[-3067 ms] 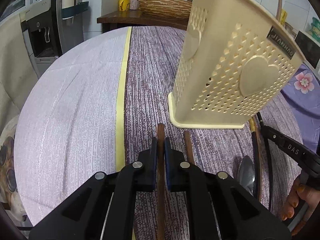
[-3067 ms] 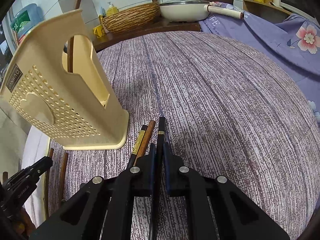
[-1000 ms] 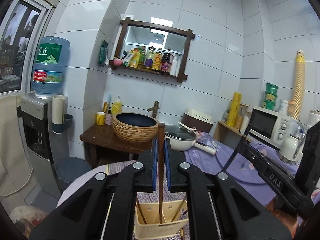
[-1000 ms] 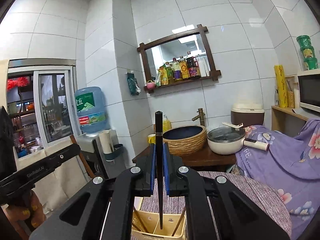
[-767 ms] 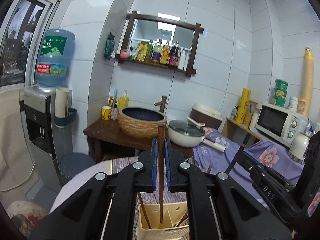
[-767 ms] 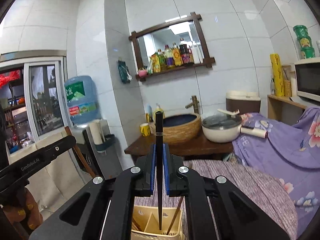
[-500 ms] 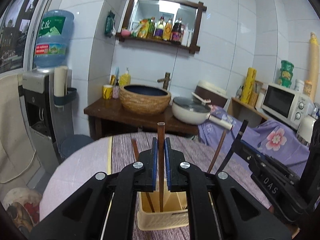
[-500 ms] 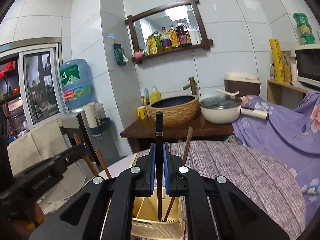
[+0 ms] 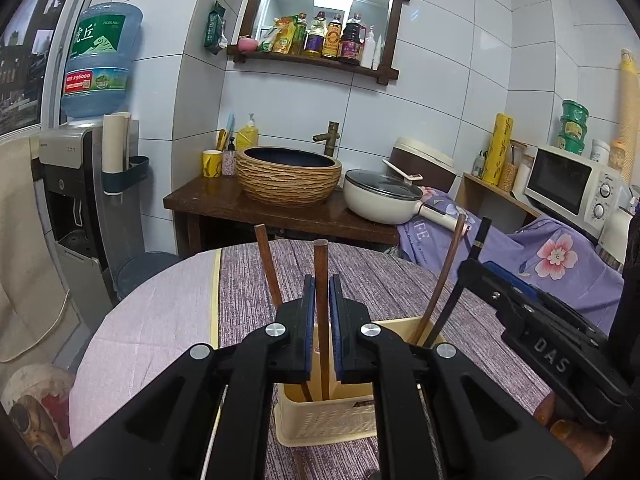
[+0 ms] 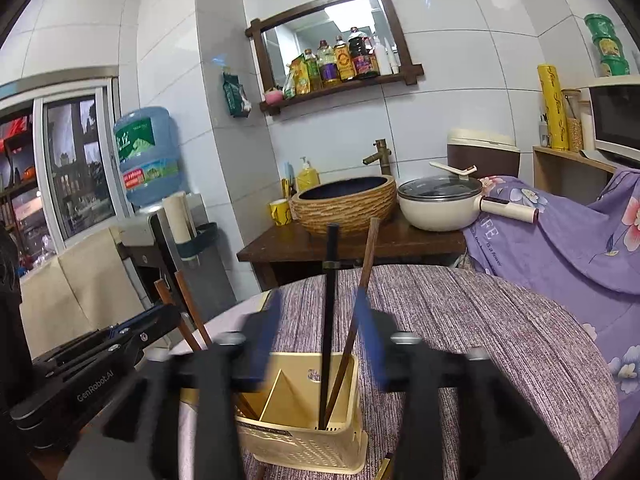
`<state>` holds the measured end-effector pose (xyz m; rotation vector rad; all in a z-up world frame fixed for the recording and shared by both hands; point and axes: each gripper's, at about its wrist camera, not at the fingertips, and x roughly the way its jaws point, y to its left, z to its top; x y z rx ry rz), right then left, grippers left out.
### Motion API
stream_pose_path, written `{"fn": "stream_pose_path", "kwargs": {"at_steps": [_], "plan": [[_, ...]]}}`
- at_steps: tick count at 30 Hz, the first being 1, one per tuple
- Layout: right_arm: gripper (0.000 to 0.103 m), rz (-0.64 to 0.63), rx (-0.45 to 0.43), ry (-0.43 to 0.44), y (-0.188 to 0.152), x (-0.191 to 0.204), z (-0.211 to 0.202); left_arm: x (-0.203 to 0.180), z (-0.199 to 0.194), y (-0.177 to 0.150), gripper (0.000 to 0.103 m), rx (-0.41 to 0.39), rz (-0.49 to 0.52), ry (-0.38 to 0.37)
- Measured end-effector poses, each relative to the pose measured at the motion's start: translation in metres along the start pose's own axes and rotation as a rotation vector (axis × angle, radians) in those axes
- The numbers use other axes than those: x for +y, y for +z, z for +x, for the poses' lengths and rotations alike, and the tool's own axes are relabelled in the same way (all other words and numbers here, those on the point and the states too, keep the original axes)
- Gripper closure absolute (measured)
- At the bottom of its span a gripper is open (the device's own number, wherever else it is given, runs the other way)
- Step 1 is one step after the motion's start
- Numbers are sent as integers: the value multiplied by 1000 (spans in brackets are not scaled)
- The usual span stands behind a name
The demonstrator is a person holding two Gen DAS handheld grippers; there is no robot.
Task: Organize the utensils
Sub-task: 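Open both tools to release the chopsticks and pull back from the holder, then close the left tool on a brown chopstick while the right tool grasps another chopstick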
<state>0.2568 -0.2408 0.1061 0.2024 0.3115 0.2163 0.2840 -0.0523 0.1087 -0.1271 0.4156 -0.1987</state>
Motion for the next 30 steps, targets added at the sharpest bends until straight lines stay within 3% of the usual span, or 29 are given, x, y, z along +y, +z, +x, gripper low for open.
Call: {"fn": "stream_pose_path", "kwargs": {"at_steps": [2,4,6,11,15,19,22,30], "plan": [[53,-9,-11,-15,-1,-1,-6,-2,-5,-2,86,-2,13,0],[53,-16,-14,-21,-4,-2,-14,-3,-13,-5,43,-2,29,2],[53,-18,-26,-27,-11,-2,-28,-1,-27,-12,31,-27,33,12],[50,-82,25,-47,-40,-2,-48,8,-48,-41,29,2,59,61],[50,-106,146,-101,-74,-10,-43,30,-38,-77,30,138,-9,72],[51,-20,338,-117,-112,-31,-18,44,-12,-117,45,298,-51,62],[59,49,447,-129,-134,-41,-3,48,5,-141,52,383,-66,56],[71,51,561,-163,-162,-36,20,36,29,-171,61,473,-19,44]]}}
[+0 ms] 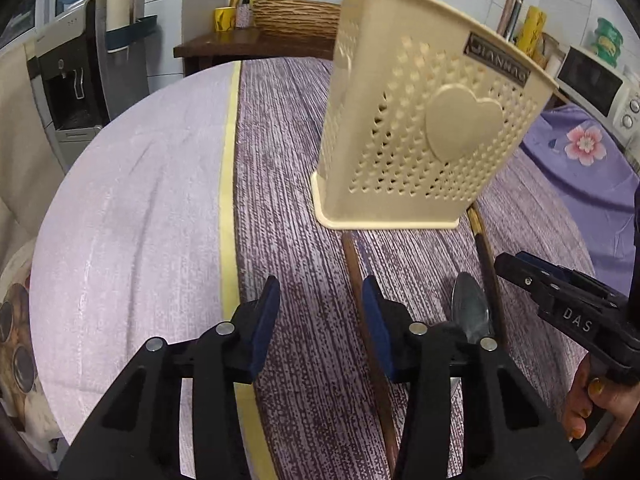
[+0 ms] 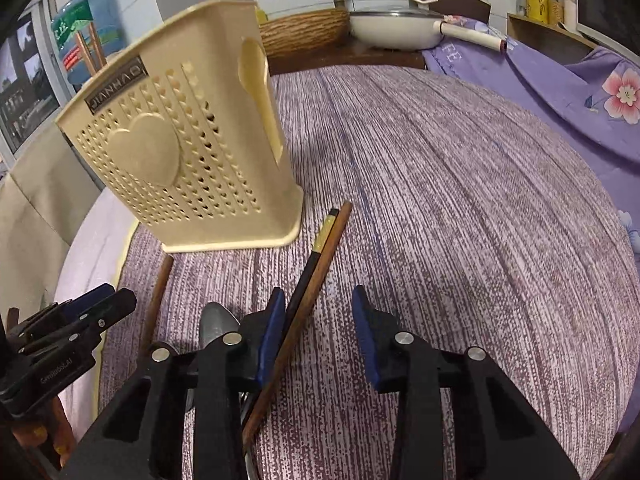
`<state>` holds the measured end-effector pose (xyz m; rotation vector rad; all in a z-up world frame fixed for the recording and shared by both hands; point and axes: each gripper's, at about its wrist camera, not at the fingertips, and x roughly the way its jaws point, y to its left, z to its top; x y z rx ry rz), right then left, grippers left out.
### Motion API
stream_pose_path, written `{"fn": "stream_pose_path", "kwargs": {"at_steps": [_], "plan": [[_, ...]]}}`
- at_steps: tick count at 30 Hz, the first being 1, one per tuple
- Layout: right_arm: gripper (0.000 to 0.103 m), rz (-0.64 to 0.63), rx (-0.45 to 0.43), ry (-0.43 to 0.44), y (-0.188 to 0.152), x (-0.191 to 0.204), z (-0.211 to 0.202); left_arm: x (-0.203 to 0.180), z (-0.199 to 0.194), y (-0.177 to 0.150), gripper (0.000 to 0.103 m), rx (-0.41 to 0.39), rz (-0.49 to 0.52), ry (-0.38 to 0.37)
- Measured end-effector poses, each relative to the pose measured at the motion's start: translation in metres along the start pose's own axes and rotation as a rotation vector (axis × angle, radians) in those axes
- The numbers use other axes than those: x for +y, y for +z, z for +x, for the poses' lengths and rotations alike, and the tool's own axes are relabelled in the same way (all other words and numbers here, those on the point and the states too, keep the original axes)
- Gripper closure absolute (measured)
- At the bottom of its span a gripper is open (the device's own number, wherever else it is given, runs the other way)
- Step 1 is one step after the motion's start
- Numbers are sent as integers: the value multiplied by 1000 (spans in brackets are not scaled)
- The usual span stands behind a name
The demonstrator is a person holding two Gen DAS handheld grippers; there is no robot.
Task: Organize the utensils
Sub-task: 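Close the left tool on a brown chopstick while the right tool grasps another chopstick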
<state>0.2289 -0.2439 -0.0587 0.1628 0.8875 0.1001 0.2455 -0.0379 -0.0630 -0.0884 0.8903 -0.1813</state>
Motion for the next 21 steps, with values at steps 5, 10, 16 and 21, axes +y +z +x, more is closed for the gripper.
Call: {"fn": "stream_pose_path", "kwargs": {"at_steps": [5,10,16,21], "plan": [[74,22,15,5,-2,-3,3,-6,8,-1,61,18,16,0],[74,19,32,-2,1,-7,6,-9,12,-3,62,30,18,-1],[78,4,58,-24,13,-10,18,-10,12,-2,62,29,18,4],[83,-5,57,-58,21,-10,26,-14,14,1,62,31,27,14]]}}
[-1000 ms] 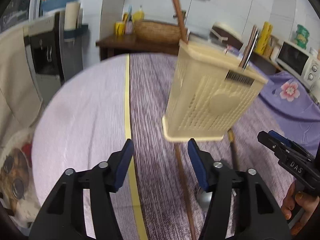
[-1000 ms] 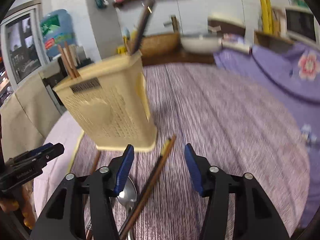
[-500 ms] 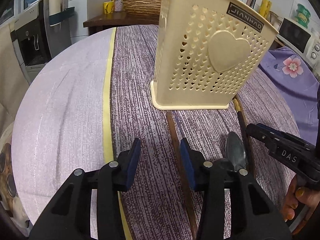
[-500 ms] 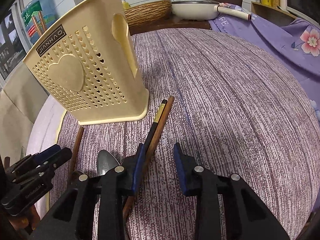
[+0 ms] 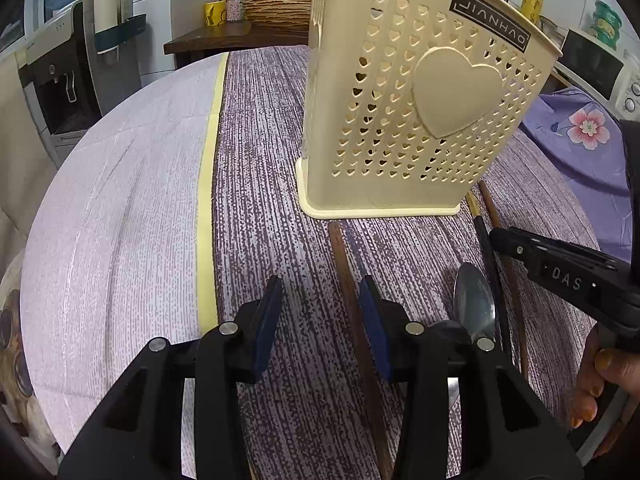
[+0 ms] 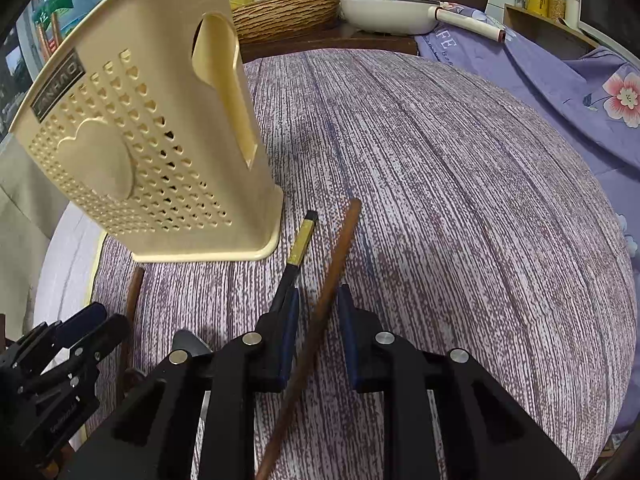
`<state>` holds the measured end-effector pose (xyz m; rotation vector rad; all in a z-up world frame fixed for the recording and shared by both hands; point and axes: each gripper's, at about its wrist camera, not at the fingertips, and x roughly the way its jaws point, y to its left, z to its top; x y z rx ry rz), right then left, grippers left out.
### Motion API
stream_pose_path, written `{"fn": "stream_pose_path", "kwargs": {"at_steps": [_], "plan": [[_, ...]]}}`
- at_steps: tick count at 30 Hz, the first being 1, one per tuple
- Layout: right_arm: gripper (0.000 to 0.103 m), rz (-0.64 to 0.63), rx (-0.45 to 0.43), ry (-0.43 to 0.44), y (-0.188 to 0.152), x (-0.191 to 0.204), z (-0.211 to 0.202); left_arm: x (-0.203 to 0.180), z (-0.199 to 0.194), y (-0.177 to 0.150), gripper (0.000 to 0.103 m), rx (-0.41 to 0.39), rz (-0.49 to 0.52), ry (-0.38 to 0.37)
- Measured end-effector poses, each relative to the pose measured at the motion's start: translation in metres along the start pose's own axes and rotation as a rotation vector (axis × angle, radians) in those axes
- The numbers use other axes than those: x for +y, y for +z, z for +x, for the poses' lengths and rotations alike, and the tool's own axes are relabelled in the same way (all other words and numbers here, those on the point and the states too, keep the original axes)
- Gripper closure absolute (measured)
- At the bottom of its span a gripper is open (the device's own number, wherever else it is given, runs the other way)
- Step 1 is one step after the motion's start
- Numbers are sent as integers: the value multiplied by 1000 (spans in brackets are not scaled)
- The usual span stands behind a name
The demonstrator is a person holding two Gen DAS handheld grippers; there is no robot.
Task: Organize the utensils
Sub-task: 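Close the left tool on a brown chopstick while the right tool grasps another chopstick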
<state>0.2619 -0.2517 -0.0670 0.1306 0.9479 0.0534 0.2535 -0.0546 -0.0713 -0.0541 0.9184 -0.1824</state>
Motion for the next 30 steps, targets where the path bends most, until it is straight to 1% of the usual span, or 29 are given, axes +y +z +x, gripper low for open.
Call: {"fn": "stream_pose_path", "kwargs": {"at_steps": [6,12,15,17,19,24,30], "plan": [[84,-7,-3,-23,11,2,9,-2,7,8,63,4,8,10],[92,9,-11,-33,19,-5,15,-6,13,15,75,5,22,34],[93,14,-11,-29,22,-8,18,-9,16,18,82,4,34,49],[94,9,-15,-35,22,-7,19,-11,18,19,84,1,46,62],[94,3,-21,-38,21,-8,19,-12,18,18,88,-3,61,79],[95,11,-22,-21,18,-9,16,-9,17,17,93,-6,59,74],[95,18,-27,-14,16,-8,14,-13,16,10,93,-15,62,77]]}}
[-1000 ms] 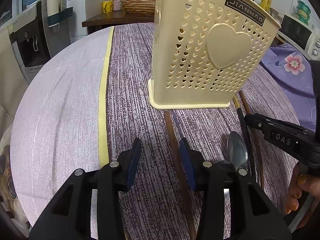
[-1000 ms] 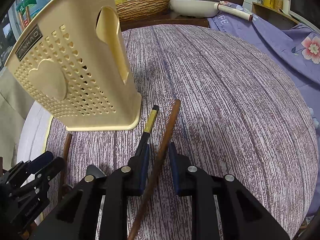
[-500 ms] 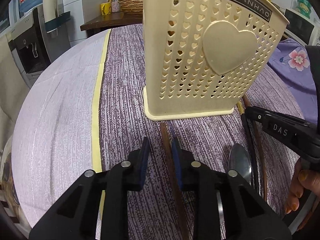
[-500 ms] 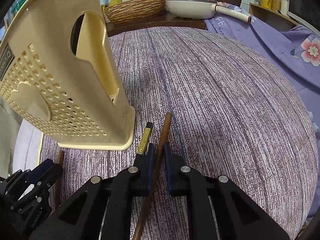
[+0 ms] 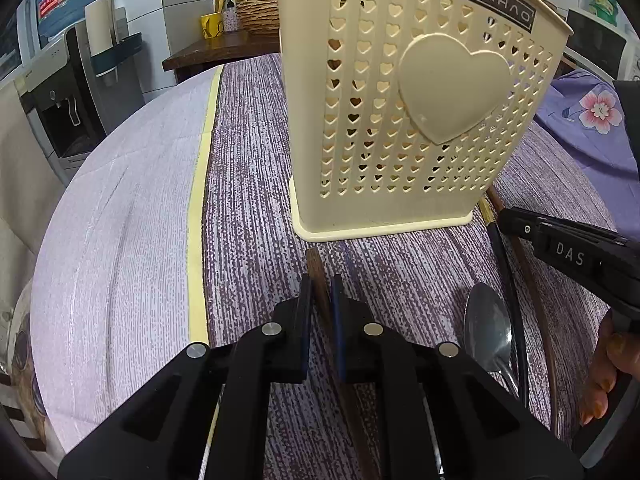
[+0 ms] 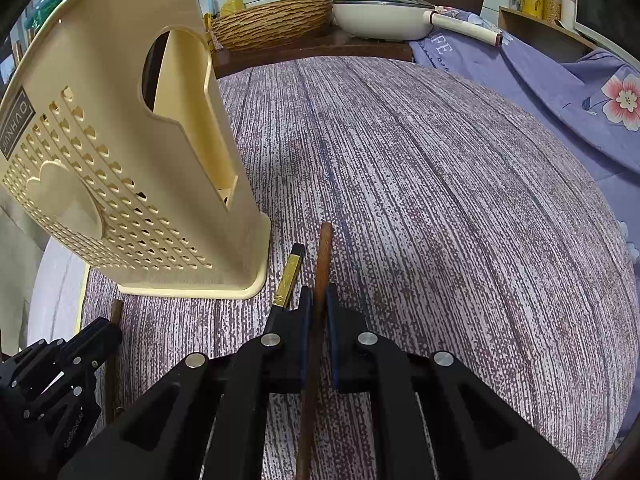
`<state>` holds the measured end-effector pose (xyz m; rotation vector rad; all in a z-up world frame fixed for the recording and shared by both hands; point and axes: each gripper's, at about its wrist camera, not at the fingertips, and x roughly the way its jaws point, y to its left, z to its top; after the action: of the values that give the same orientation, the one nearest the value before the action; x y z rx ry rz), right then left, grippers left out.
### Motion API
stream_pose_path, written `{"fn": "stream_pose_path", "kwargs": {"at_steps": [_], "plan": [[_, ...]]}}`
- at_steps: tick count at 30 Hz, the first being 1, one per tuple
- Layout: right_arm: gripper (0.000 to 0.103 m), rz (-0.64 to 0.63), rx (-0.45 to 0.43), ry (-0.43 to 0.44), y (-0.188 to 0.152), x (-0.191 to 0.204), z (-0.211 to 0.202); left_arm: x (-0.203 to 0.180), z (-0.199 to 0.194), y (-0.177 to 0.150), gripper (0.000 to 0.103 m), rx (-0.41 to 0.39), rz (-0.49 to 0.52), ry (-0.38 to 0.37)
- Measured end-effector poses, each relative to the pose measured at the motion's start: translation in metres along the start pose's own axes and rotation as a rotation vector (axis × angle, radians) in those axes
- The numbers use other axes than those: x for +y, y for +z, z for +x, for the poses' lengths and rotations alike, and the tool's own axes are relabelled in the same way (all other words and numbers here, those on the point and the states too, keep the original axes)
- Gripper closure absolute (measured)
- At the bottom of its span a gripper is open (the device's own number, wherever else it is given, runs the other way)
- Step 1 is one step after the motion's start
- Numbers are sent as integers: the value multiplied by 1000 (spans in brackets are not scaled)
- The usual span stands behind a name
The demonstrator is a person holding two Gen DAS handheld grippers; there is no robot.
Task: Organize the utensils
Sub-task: 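Close the left tool on a brown chopstick while the right tool grasps another chopstick, then lift both held chopsticks upright toward the cream holder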
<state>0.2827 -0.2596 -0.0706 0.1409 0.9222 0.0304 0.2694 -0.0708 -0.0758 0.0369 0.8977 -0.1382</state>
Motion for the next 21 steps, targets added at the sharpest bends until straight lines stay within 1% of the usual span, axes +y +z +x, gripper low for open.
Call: {"fn": "stream_pose_path", "kwargs": {"at_steps": [7,11,14,17,21], "plan": [[96,28,2,23,-2,-3,-2,-2,-2,-3,94,-4,-7,-2],[96,40,-6,38,-5,-5,-5,6,-2,-2,94,-1,-33,-30],[96,40,-27,47,-8,-6,-13,11,-5,-2,94,-4,-63,-61],[96,51,-56,69,-10,-8,-27,16,-11,-3,94,-18,-82,-70],[96,69,-113,125,-14,-12,-49,23,-27,-2,94,-50,-108,-90]]}}
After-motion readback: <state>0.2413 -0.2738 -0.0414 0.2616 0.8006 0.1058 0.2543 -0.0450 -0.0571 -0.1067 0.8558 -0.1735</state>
